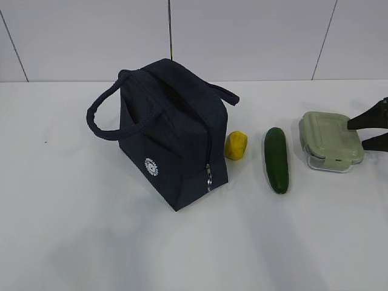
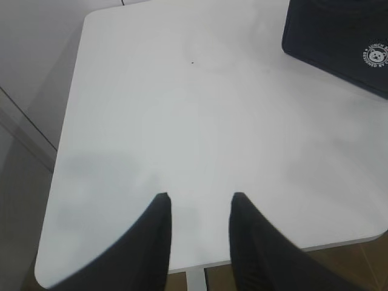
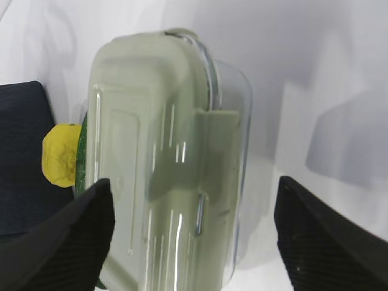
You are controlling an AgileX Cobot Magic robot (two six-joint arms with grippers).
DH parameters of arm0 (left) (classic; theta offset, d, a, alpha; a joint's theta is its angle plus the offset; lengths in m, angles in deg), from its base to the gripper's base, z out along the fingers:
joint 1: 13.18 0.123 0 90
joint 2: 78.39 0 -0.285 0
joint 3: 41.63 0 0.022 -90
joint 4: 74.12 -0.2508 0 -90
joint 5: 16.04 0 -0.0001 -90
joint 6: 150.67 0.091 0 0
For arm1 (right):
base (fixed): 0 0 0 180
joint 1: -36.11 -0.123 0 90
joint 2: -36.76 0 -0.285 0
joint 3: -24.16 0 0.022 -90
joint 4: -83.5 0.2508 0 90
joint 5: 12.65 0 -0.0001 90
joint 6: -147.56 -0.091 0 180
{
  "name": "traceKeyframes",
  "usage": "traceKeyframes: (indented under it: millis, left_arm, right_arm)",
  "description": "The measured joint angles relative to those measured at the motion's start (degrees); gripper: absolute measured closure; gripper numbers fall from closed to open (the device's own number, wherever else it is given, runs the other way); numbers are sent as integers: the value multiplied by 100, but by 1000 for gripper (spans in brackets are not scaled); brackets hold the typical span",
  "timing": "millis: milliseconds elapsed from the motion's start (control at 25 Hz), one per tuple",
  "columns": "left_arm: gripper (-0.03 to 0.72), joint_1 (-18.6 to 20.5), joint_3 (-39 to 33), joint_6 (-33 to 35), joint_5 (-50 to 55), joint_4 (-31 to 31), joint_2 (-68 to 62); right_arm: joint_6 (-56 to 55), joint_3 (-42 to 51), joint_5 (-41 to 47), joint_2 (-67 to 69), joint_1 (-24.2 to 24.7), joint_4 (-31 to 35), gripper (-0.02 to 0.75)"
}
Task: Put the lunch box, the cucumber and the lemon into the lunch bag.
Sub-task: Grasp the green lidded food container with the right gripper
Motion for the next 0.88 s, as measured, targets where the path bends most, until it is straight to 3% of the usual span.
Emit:
traceKeyframes:
  millis: [880]
  left_arm:
    - [453,0,0,0,0,10,0]
  right_arm:
    - [52,-112,46,316,-329,119,123]
